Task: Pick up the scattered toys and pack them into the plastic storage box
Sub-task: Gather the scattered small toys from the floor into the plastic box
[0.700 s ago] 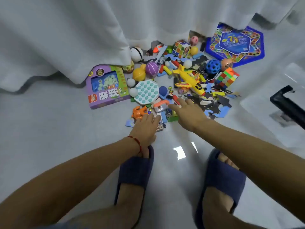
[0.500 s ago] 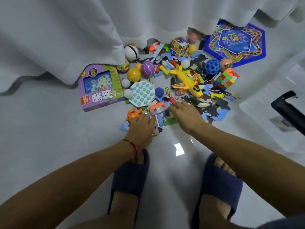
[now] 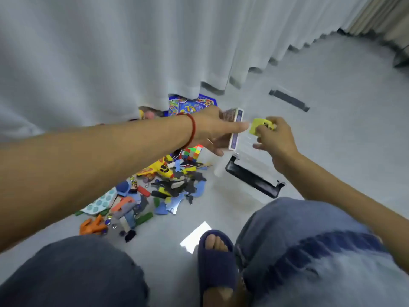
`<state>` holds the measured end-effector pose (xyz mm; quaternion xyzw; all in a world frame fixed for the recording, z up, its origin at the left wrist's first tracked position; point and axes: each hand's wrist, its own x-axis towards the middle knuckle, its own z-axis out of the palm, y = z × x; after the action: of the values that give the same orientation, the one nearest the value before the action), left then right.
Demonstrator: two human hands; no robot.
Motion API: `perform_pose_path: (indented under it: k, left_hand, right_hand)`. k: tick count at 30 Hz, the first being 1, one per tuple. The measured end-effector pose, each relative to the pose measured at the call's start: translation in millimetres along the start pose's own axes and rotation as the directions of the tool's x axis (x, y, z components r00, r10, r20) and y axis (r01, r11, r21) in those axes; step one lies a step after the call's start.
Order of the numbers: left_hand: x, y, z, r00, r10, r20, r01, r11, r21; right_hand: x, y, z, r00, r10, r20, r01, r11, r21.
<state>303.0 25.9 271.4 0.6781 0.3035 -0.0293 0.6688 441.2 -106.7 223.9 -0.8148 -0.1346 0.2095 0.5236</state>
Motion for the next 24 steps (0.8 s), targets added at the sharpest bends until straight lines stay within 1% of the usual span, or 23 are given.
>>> perform_pose_path:
  k: [1, 2, 3, 5, 7, 8, 9, 11, 13, 15, 18, 19, 21, 24]
  left_hand:
    - [13.0, 13.7, 9.9, 0.999, -0.036, 0.016, 0.036, 0.999, 0.023]
    - [26.4, 23.1, 17.8, 0.997, -0.072, 0.020, 0.071, 0.996, 0.051]
    - [37.3, 28.8, 24.6, 0.996, -0.090, 0.027, 0.087, 0.991, 0.099]
    - [48.8, 33.4, 34.3, 0.996, -0.091, 0.010, 0.087, 0.977, 0.197]
    - [48.8, 29.3, 34.1, 0.992, -0.110, -0.065, 0.120, 0.978, 0.171]
    - [45.7, 24.6, 29.3, 0.987, -0.123, -0.102, 0.139, 0.976, 0.168]
    - [39.1, 19.1, 21.0, 0.981, -0.128, -0.144, 0.157, 0.965, 0.209]
    - [19.5, 5.4, -1.8, 0.970, -0.132, -0.206, 0.198, 0.919, 0.342]
    - [-4.8, -9.5, -31.5, 0.959, -0.078, -0.273, 0.216, 0.826, 0.521]
    - [-36.1, -28.4, -58.9, 0.953, -0.020, -0.304, 0.229, 0.706, 0.670]
    - [-72.3, -64.5, -93.6, 0.948, 0.001, -0.318, 0.263, 0.561, 0.785]
    - [-77.8, -77.6, -102.3, 0.948, -0.007, -0.317, 0.268, 0.554, 0.788]
    - [-72.7, -105.8, -114.6, 0.951, -0.024, -0.307, 0.259, 0.603, 0.755]
    - [-44.1, -143.2, -118.5, 0.958, -0.012, -0.287, 0.233, 0.617, 0.752]
  right_hand:
    - [7.7, 3.2, -11.6, 0.991, 0.130, 0.022, -0.132, 0.987, 0.095]
    - [11.5, 5.6, -21.1, 0.974, 0.221, 0.049, -0.226, 0.958, 0.176]
    - [12.3, 8.7, -28.9, 0.961, 0.269, 0.058, -0.275, 0.936, 0.221]
    - [10.5, 17.0, -38.6, 0.963, 0.268, 0.040, -0.271, 0.941, 0.205]
    - [2.6, 21.1, -40.4, 0.983, 0.183, 0.031, -0.185, 0.981, 0.062]
    - [-2.7, 20.7, -38.7, 0.993, 0.115, 0.038, -0.114, 0.993, -0.038]
    - [-9.0, 18.3, -35.7, 0.998, 0.031, 0.063, -0.022, 0.990, -0.136]
    - [-23.8, 9.9, -24.7, 0.976, -0.137, 0.171, 0.184, 0.937, -0.296]
    - [-35.9, -0.3, -5.5, 0.923, -0.227, 0.311, 0.339, 0.863, -0.375]
    - [-41.8, -7.6, 22.3, 0.868, -0.248, 0.430, 0.435, 0.799, -0.416]
    - [-37.4, -6.0, 73.0, 0.822, -0.239, 0.518, 0.502, 0.734, -0.457]
    - [-33.4, -0.8, 90.4, 0.819, -0.226, 0.528, 0.505, 0.721, -0.475]
    - [-23.3, 15.3, 123.4, 0.828, -0.179, 0.532, 0.487, 0.699, -0.523]
    - [-5.7, 45.3, 163.4, 0.836, -0.130, 0.533, 0.488, 0.619, -0.615]
